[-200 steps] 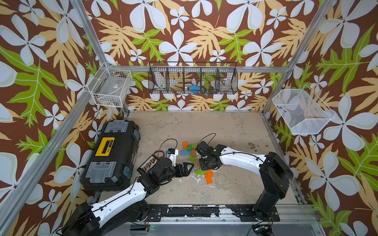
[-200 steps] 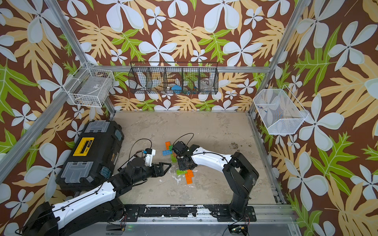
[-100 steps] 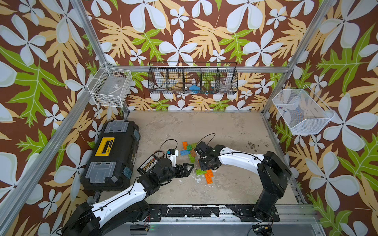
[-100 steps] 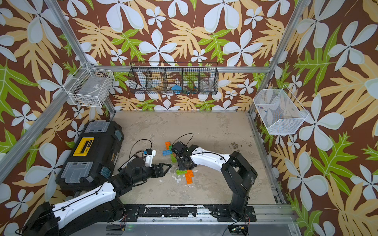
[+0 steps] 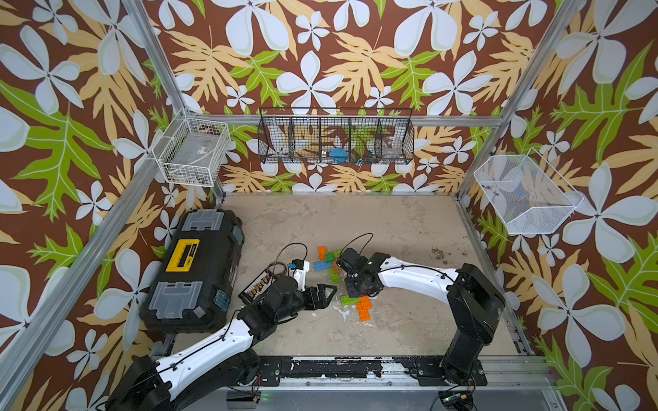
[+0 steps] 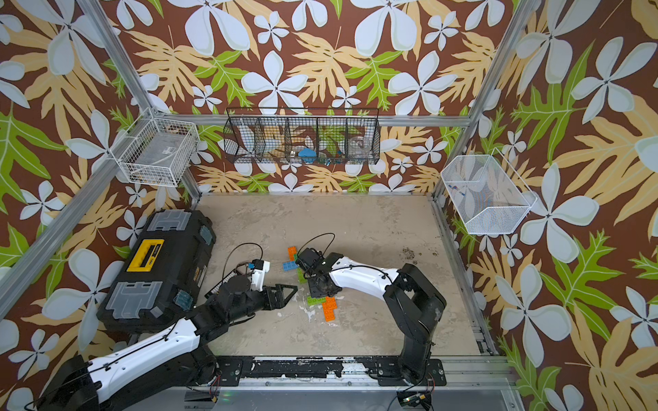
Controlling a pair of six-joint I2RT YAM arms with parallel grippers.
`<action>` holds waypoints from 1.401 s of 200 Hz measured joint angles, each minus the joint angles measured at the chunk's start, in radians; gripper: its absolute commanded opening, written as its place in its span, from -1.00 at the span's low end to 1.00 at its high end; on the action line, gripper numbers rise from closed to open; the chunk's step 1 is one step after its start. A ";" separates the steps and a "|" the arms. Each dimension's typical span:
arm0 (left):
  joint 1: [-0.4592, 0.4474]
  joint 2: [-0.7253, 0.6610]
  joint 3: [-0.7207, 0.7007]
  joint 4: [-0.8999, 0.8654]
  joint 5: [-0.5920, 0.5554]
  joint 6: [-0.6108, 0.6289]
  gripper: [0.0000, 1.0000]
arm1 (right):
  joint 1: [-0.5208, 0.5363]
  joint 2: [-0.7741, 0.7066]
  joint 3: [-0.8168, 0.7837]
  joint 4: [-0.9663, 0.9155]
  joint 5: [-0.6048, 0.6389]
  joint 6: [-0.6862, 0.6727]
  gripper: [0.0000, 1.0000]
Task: Assemble a small pinwheel with lego
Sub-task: Move the lego brick at the center of the board.
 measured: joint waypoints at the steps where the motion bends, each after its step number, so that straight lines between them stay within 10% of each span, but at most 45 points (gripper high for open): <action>1: 0.000 0.000 0.001 0.000 0.000 0.000 0.98 | -0.004 -0.002 0.001 -0.003 0.001 0.000 -1.00; 145: 0.001 0.112 0.138 -0.060 -0.063 0.071 0.99 | -0.201 0.150 0.186 -0.042 0.015 -0.064 -0.87; 280: 0.027 0.027 0.230 -0.180 -0.183 0.124 0.99 | -0.248 -0.053 0.203 -0.077 -0.034 -0.076 0.58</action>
